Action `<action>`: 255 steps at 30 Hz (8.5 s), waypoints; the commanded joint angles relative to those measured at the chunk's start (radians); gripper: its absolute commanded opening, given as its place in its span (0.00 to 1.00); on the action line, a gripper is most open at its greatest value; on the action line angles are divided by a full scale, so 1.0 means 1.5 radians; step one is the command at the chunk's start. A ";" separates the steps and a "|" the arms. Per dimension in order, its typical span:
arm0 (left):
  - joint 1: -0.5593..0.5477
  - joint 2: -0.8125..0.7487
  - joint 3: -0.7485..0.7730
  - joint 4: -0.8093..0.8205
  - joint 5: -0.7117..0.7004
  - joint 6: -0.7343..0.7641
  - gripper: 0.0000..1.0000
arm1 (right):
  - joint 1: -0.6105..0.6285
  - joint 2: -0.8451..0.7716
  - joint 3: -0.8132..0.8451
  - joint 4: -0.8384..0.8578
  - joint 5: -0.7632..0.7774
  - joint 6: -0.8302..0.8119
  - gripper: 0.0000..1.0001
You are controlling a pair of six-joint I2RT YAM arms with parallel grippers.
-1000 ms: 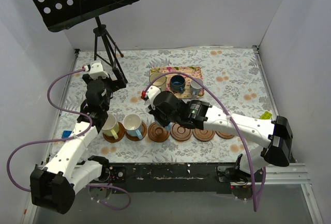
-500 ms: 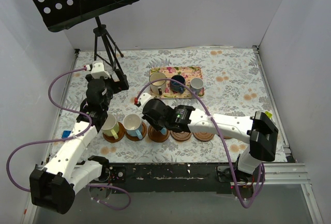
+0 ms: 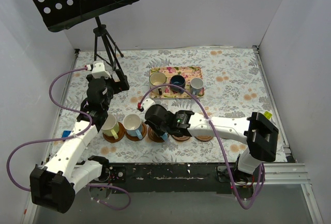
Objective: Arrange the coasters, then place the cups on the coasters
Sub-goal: Place the cup on the coaster, then pick up the cup from the tray.
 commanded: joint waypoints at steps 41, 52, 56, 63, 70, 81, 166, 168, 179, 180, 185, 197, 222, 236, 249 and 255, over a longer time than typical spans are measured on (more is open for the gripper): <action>0.004 0.016 0.026 -0.009 0.028 -0.013 0.98 | 0.030 0.010 0.030 0.084 0.061 -0.028 0.01; 0.004 0.016 0.027 -0.011 0.028 -0.013 0.98 | 0.030 0.016 0.032 0.084 0.059 -0.025 0.01; 0.003 0.016 0.027 -0.010 0.029 -0.013 0.98 | 0.031 0.023 0.039 0.076 0.060 -0.025 0.01; 0.003 0.017 0.027 -0.010 0.030 -0.013 0.98 | 0.031 0.029 0.042 0.061 0.064 -0.025 0.01; 0.004 0.016 0.027 -0.012 0.032 -0.014 0.98 | 0.031 0.010 0.030 0.057 0.067 -0.040 0.01; 0.004 0.017 0.027 -0.012 0.034 -0.015 0.98 | 0.031 0.010 0.028 0.050 0.053 -0.064 0.01; 0.004 0.029 0.032 -0.014 0.040 -0.022 0.98 | 0.032 -0.189 -0.113 0.242 0.086 -0.131 0.53; 0.004 0.029 0.032 -0.013 0.041 -0.022 0.98 | 0.030 -0.200 -0.113 0.241 0.099 -0.137 0.55; 0.003 0.036 0.034 -0.031 0.040 -0.024 0.98 | -0.090 -0.208 -0.058 0.171 0.001 -0.127 0.56; 0.003 0.036 0.033 -0.032 0.040 -0.024 0.98 | -0.102 -0.206 -0.055 0.162 -0.015 -0.128 0.56; 0.003 0.039 0.034 -0.031 0.046 -0.025 0.98 | -0.189 -0.172 -0.011 0.108 -0.091 -0.133 0.54; 0.003 0.048 0.037 -0.034 0.047 -0.025 0.98 | -0.269 0.057 0.206 0.051 -0.187 -0.225 0.52; 0.004 0.070 0.044 -0.035 0.065 -0.030 0.98 | -0.322 0.390 0.536 -0.044 -0.270 -0.350 0.51; 0.004 0.066 0.044 -0.034 0.066 -0.030 0.98 | -0.322 0.432 0.558 -0.036 -0.247 -0.364 0.50; 0.004 0.068 0.043 -0.034 0.049 -0.022 0.98 | -0.322 0.454 0.550 -0.039 -0.243 -0.364 0.34; 0.004 0.073 0.048 -0.038 0.056 -0.024 0.98 | -0.322 0.450 0.559 -0.037 -0.230 -0.362 0.17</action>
